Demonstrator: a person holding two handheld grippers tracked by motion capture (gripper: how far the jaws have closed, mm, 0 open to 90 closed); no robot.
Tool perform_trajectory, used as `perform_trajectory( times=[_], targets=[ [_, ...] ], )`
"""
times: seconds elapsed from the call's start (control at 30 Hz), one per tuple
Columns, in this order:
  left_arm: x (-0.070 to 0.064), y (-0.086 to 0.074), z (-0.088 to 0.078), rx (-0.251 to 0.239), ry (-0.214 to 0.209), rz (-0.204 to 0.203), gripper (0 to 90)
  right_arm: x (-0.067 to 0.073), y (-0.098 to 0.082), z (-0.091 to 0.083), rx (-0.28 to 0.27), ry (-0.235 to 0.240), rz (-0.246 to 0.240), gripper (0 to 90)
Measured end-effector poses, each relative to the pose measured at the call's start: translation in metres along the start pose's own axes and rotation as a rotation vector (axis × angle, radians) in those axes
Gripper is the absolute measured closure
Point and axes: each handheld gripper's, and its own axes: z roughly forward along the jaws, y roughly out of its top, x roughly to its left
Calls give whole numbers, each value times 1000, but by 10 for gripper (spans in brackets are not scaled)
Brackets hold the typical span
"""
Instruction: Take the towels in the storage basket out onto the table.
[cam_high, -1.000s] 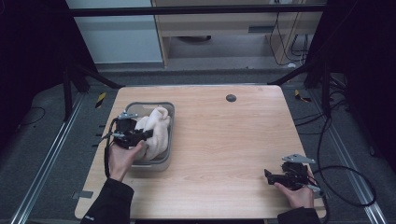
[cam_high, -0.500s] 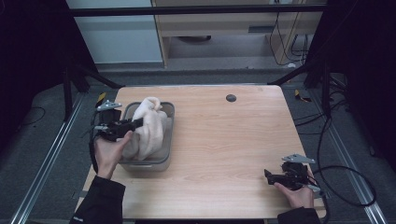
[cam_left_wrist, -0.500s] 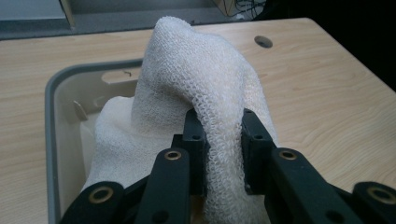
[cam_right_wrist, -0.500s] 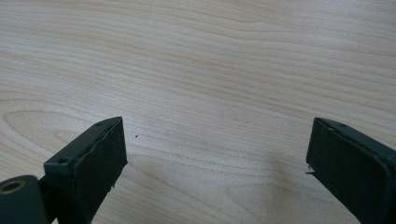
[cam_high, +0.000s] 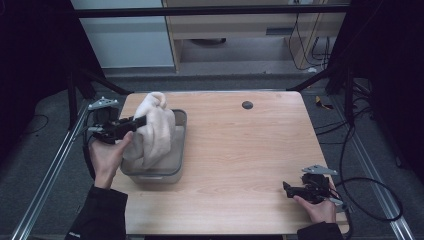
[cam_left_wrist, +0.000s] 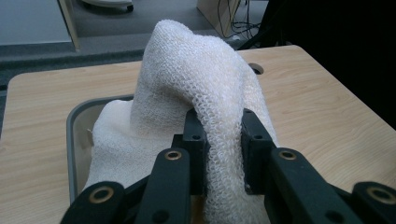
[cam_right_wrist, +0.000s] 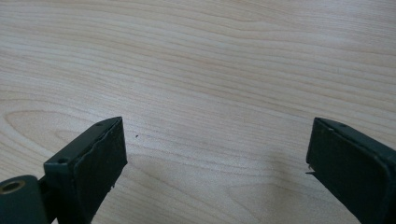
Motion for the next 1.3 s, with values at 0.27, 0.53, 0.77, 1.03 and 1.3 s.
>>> perform_trajectory(
  times=[0.27, 0.53, 0.77, 1.03, 1.3],
  targets=[
    [-7, 13, -8, -10, -3, 19, 754, 0, 0, 0, -3, 1, 4, 52],
    [-12, 26, -19, -33, -7, 29, 755, -1, 1, -1, -9, 4, 6, 52],
    [-19, 36, -27, -49, -13, 43, 755, -1, 1, -1, -11, 5, 8, 51],
    [-27, 44, -31, -46, -22, 61, 755, -1, 1, -2, -12, 6, 10, 51],
    [-38, 54, -38, -53, -52, 81, 755, -1, 1, -2, -12, 3, 7, 51]
  ],
)
